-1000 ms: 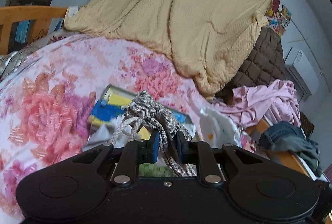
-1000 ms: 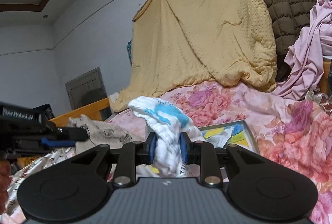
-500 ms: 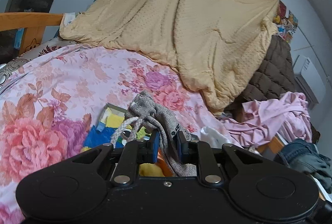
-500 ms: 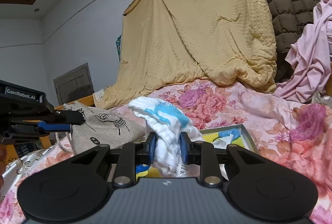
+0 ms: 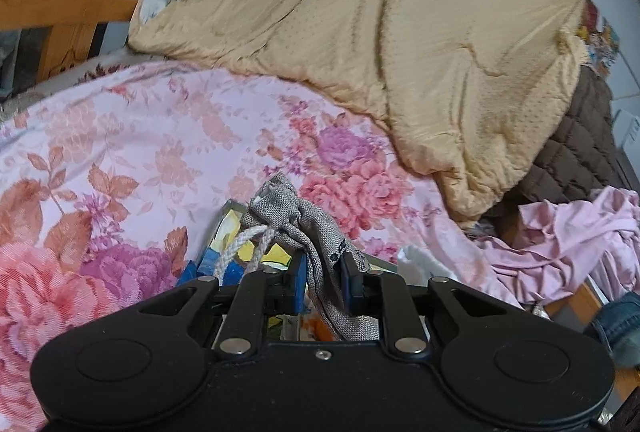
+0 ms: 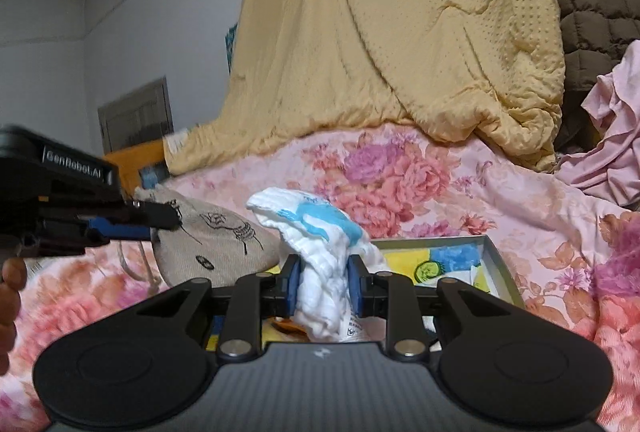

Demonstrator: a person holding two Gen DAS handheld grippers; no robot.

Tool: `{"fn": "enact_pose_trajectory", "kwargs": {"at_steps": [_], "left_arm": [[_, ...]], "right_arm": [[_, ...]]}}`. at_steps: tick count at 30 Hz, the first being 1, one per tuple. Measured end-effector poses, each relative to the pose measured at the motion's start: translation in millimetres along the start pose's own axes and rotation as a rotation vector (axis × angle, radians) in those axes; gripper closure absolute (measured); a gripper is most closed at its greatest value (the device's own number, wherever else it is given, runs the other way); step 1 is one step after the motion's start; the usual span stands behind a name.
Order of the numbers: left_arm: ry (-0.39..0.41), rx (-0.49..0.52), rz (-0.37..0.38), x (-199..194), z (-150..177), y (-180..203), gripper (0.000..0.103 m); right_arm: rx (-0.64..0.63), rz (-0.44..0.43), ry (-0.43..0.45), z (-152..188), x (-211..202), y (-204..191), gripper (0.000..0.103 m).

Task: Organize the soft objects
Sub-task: 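Lift the grey pouch and white cloth and carry both over the tray, then lower the left tool into the tray and open it while the right tool releases the cloth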

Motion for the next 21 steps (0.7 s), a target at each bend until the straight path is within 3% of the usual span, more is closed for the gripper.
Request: {"fn": "enact_pose_trajectory", "kwargs": {"at_steps": [9,21], "left_arm": [[-0.057,0.035,-0.074,37,9,-6,0.084],[-0.131,0.091,-0.184,59,23,-14,0.084]], "right_arm": [[-0.06,0.023,-0.083,3,18,-3,0.074],[-0.087,-0.022,-0.164,12,30,-7,0.067]]}}
Point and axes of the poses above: each gripper's, at about its wrist camera, not at the fingertips, and x roughly the way its jaws point, y to its right, z to its underside, the point moved 1 cm from there along x, roughly the way its jaws point, and after that the axes turned 15 degrees about -x, right-handed, at the moved point
